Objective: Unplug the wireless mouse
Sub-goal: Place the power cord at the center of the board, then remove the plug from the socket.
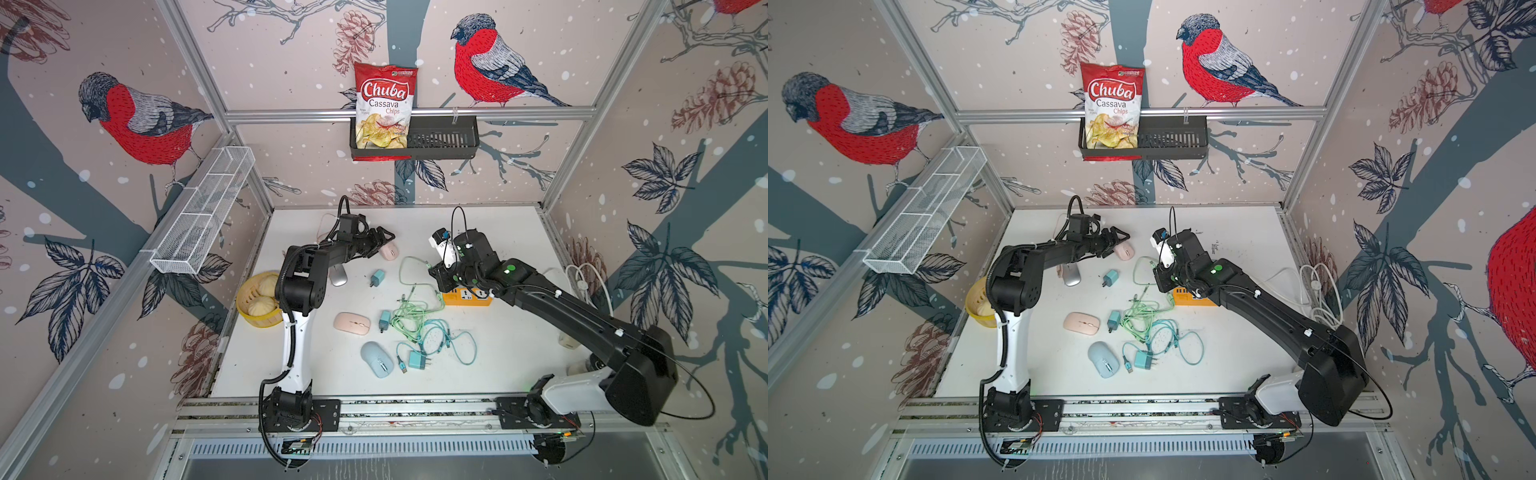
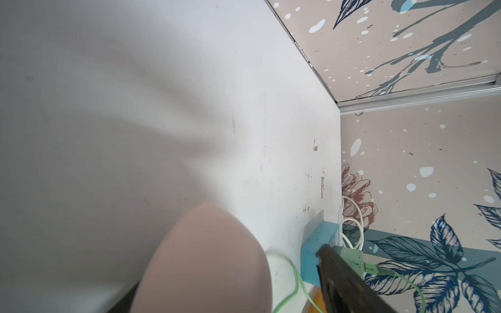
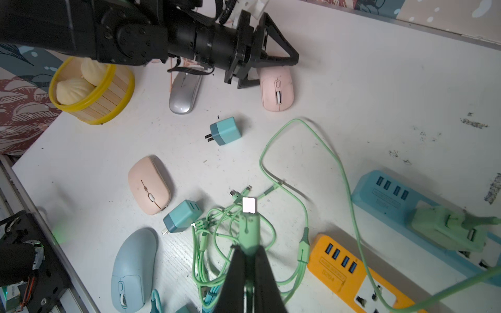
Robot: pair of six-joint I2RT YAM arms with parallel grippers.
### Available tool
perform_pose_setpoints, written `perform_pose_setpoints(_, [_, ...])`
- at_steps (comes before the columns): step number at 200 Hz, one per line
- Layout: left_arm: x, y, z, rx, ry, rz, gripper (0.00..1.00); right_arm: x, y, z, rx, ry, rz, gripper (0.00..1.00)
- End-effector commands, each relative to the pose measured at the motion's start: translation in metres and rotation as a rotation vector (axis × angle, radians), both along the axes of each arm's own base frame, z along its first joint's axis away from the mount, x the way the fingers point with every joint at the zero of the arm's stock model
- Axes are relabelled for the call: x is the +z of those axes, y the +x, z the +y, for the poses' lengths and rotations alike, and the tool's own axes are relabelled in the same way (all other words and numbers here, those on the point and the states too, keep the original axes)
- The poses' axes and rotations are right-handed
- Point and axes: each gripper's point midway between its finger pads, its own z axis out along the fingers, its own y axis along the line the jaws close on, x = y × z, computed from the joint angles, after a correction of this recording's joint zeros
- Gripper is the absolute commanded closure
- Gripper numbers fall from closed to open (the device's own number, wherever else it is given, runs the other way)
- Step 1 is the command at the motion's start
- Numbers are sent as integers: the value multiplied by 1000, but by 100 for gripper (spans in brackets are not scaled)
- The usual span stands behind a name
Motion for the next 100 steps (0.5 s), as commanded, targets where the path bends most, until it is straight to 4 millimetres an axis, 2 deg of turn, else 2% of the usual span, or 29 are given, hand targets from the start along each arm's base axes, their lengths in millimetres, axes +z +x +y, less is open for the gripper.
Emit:
perform_pose_setpoints(1, [12,5,12,5,104,-33,15,-13,4,-9,-50,-37,10,87])
perform_pose_setpoints(10, [21,7,16,6,150,-47,15,-19,6,-12,-68,-48,22,76])
perform_pose_setpoints(19, [29,9,21,9,207,-58,15,-24,8,-14,-83,-61,32,69])
perform_pose_setpoints(30, [38,11,29,10,294,-70,14,-27,14,-20,-119,-79,33,46])
perform_pose_setpoints(35, [42,12,33,10,326,-77,14,-28,17,-23,-133,-86,34,41])
perform_pose_setpoints(57, [60,11,42,-2,408,-97,14,-22,33,-40,-211,-87,25,30])
perform_pose_setpoints(66, [68,10,45,-3,421,-111,14,-16,43,-51,-263,-84,9,29])
perform_pose_setpoints(79, [80,8,49,2,428,-135,14,-10,61,-76,-371,-80,-3,29])
perform_pose_setpoints(100, [100,4,50,5,431,-174,14,-11,88,-120,-546,-76,10,29])
